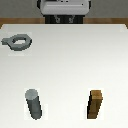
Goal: Put the loop with the handle onto the peg.
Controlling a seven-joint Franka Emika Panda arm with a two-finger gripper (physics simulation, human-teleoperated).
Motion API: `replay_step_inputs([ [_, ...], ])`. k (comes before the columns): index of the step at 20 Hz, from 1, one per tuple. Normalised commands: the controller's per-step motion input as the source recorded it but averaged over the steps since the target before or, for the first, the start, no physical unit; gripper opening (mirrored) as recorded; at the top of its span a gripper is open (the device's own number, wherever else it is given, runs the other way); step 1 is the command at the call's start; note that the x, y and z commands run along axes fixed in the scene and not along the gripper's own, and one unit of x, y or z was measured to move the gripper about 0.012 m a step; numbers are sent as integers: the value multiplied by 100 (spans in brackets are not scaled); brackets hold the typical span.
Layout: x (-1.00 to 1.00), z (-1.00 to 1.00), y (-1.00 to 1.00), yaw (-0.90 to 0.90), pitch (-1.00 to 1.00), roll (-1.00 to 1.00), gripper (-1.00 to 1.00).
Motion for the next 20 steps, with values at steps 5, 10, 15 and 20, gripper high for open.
replay_step_inputs([
  [5, 0, 0, 0, 0, 0, 0, 100],
  [10, 0, 0, -40, 0, 0, 0, 100],
  [15, 0, 0, -100, 0, 0, 0, 100],
  [20, 0, 0, -100, 0, 0, 0, 100],
])
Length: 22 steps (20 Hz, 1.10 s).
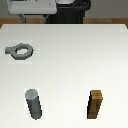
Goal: Put the loop with the handle onto the peg.
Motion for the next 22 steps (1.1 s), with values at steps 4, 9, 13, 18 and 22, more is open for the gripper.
replay_step_inputs([
  [4, 0, 0, -100, 0, 0, 0, 100],
  [9, 0, 0, -100, 0, 0, 0, 100],
  [13, 0, 0, -25, 34, 0, 0, 100],
  [18, 0, 0, 0, 94, 0, 0, 100],
  [22, 0, 0, 0, 86, 0, 0, 100],
])
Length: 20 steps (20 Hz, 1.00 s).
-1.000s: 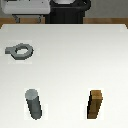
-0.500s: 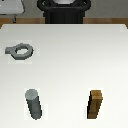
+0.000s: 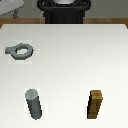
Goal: Put the loop with the handle onto the peg.
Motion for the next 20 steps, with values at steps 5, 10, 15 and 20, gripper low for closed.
replay_step_inputs([
  [5, 0, 0, 0, 94, 0, 0, 100],
  [10, 0, 0, 0, 85, 0, 0, 100],
  [15, 0, 0, -20, 0, 0, 0, 100],
  [20, 0, 0, -40, 0, 0, 0, 100],
])
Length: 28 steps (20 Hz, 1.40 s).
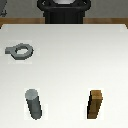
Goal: Put the loop with the handle onto the peg.
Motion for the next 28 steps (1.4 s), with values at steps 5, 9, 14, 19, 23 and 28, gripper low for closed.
replay_step_inputs([
  [5, 0, -20, 0, 0, 0, 0, 100],
  [9, 0, -100, 0, 0, 0, 0, 100],
  [14, -30, -60, 0, 0, 0, 0, 100],
  [19, 0, -20, 0, 0, 0, 0, 100],
  [23, 0, -50, 0, 0, 0, 0, 100],
  [28, 0, -40, 0, 0, 0, 0, 100],
])
